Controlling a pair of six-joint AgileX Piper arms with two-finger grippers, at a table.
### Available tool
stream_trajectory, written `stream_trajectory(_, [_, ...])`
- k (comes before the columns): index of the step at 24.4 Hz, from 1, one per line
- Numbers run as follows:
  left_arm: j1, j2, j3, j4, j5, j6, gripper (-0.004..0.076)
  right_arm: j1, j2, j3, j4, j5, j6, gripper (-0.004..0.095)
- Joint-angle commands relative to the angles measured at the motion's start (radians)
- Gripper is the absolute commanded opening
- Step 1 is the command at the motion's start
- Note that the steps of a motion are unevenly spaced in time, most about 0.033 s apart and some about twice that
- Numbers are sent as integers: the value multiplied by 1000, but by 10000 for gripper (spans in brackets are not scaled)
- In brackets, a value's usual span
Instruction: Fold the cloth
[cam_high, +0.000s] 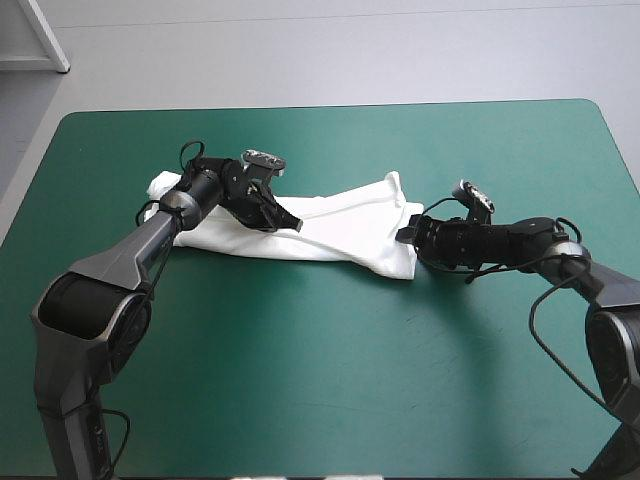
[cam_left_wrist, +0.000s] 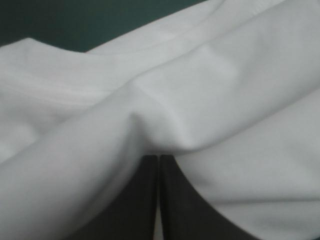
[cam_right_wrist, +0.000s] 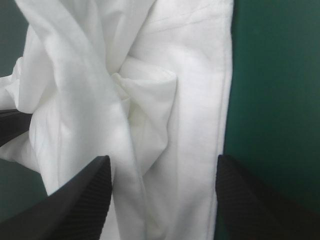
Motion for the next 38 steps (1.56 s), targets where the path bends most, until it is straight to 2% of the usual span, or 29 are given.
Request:
stream_trajectory(1, [-7,-57,-22,-24,-24,-2,19,50,-19,-11,1,-12,-14,588])
stream_trajectory(3, [-7,-57,-22,-24,-24,-2,19,77,-19,-11,1,-48,-14,564])
stream_trajectory(5, [-7,-57,-22,-24,-24,-2,19,96,-19,-11,1,-77,-14,485])
stream_trajectory(9, [-7,-57,-22,-24,-24,-2,19,106,-19,-11,5,-114,-14,201])
stream_trajectory(11, [-7,-57,-22,-24,-22,-2,19,106,-19,-12,5,-125,-28,23])
stream_trajectory(12, [-7,-57,-22,-24,-22,-2,19,106,-19,-12,5,-127,-37,-17])
stream_trajectory(15, [-7,-57,-22,-24,-22,-2,19,106,-19,-17,20,-114,-49,-17])
stream_trajectory(19, [-7,-57,-22,-26,-22,-2,19,106,-21,-98,19,-2,-46,-16])
stream_trajectory(22, [-7,-57,-22,-28,-22,1,19,106,-21,-228,21,96,9,-15])
stream_trajectory(24, [-7,-57,-22,-28,-22,1,19,113,-21,-309,-8,122,65,-15])
stream_trajectory(31, [-7,-57,-22,-28,-24,1,19,212,-21,-534,-272,115,298,-15])
stream_trajectory(38, [-7,-57,-22,-25,-4,1,19,238,-21,-666,-284,100,357,-15])
